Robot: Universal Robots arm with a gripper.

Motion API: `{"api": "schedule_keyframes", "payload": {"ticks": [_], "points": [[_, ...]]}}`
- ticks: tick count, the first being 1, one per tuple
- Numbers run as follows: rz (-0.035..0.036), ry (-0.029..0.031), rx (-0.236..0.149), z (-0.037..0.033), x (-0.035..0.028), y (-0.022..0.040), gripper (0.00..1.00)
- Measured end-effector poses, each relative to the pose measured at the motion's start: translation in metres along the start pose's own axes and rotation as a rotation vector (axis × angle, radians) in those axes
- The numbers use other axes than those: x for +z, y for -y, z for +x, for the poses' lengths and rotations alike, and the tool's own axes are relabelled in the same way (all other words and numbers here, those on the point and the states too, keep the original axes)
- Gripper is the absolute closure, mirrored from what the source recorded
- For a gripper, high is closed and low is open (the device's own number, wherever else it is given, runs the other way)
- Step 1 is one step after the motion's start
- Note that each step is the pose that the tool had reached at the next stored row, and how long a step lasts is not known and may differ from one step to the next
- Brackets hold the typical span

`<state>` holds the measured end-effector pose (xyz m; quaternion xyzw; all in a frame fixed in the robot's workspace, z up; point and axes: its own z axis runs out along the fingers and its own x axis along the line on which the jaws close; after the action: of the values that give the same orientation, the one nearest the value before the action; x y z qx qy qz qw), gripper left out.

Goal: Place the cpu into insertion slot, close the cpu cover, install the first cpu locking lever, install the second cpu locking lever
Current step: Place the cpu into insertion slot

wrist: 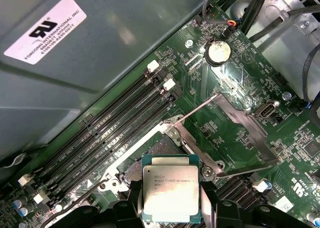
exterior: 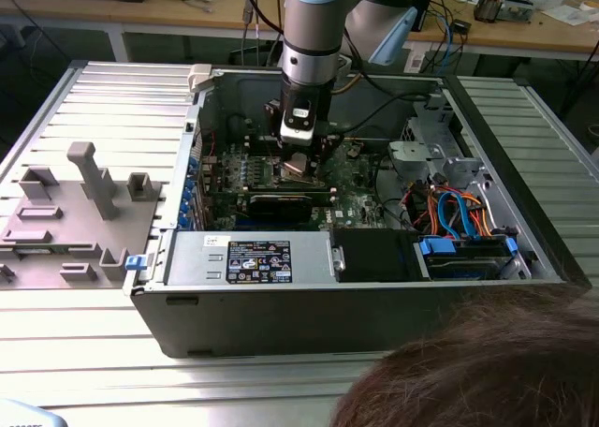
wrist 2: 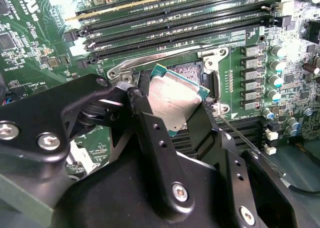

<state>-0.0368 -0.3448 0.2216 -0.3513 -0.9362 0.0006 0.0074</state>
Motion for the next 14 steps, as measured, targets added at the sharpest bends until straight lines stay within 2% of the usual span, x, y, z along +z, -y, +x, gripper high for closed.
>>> {"api": "schedule_keyframes", "payload": {"ticks": [14], "points": [[-0.0002, -0.0001, 0.019, 0.0, 0.0, 0.0, 0.46]]}}
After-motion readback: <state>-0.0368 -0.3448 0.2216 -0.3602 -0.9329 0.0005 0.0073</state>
